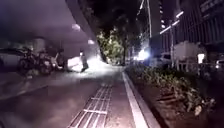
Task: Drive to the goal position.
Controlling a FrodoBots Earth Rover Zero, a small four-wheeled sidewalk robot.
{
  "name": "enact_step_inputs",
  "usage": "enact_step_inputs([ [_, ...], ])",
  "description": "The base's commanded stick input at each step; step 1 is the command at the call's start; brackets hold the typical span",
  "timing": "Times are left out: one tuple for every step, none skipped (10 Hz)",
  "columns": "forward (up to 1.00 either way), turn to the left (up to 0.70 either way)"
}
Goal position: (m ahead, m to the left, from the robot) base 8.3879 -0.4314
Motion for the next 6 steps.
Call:
enact_step_inputs([
  [0.45, 0.0],
  [0.45, 0.0],
  [0.45, 0.0],
  [0.45, 0.0],
  [0.45, 0.0],
  [0.45, 0.0],
])
